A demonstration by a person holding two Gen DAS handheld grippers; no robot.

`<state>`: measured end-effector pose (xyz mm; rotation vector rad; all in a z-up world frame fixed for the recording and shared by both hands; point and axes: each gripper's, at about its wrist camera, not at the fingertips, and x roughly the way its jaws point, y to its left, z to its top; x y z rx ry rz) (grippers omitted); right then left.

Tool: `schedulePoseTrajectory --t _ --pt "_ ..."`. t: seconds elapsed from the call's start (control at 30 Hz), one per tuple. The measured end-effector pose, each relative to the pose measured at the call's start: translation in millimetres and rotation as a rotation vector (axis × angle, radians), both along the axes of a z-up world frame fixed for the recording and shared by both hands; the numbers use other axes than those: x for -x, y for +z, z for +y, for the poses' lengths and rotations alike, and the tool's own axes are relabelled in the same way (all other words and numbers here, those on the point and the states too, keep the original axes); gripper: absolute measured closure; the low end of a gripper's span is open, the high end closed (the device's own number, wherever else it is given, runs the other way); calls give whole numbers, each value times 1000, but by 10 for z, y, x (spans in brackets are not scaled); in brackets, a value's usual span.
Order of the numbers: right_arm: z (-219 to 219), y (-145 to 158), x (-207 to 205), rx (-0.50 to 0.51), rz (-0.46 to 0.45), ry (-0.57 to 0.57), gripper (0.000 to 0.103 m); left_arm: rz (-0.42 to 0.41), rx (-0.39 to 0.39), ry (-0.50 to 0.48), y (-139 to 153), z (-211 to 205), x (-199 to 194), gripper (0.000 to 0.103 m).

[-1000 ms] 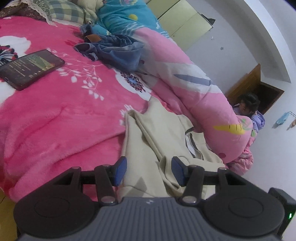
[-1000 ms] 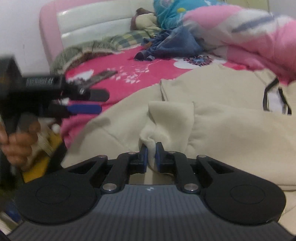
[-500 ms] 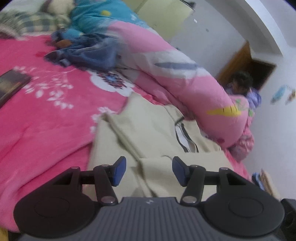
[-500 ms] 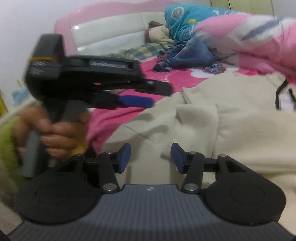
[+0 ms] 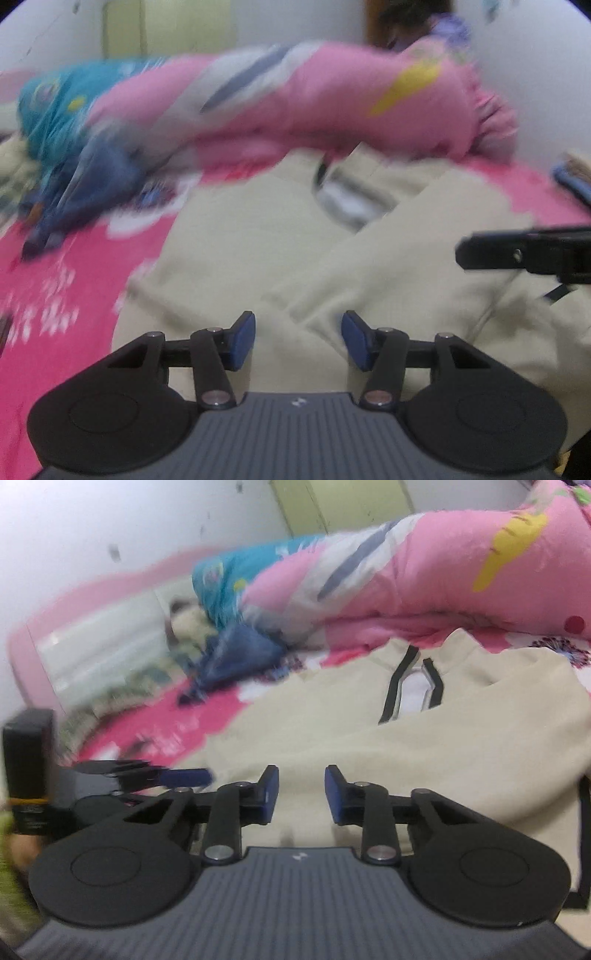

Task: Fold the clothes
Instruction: 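Grasp the hoodie hem with right gripper while left gripper moves to the edge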

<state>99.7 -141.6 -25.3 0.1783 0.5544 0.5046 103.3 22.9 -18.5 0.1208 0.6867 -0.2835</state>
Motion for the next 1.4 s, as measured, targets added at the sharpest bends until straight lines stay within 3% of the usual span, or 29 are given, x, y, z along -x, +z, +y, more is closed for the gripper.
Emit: schedulePoseTrajectory --t 0.13,0.23,0.33,0.4,0.5,0.6,0.7,0.83,1.03,1.17,1.27,1.3,1.4 --pt "511 -326 80 134 38 116 81 38 83 32 -91 176 57 46" --pt "684 -344 367 241 -77 147 83 49 93 33 -90 211 64 45" --pt "372 -224 414 115 -48 151 83 73 109 44 -29 228 19 45" --pt "-45 -125 459 46 -52 81 81 78 120 56 81 221 -15 46" --pt "-744 9 564 29 -110 -108 76 35 115 47 314 150 -78 45" --pt "-1306 9 534 172 -165 -318 73 10 125 0 496 -36 -209 42" --pt "-1647 -116 376 322 -152 -413 73 23 143 -59 539 -326 -394 42" --pt "-1826 -261 193 365 -114 -344 73 36 126 -160 492 -814 -578 42" --pt "-1669 -316 -46 449 -121 -185 74 63 76 -336 265 -1498 -727 42" --pt "-1635 -346 -261 486 -94 -132 75 30 -35 -458 108 -1960 -681 43" --pt "-1705 -345 -291 448 -84 -143 84 -4 -146 -498 -26 -2246 -653 53" --pt "-1744 -331 -270 418 -84 -155 87 -5 -152 -502 -53 -2295 -664 63" --pt "-1903 -290 -209 290 -83 -211 90 -6 -126 -527 -58 -2396 -694 82"
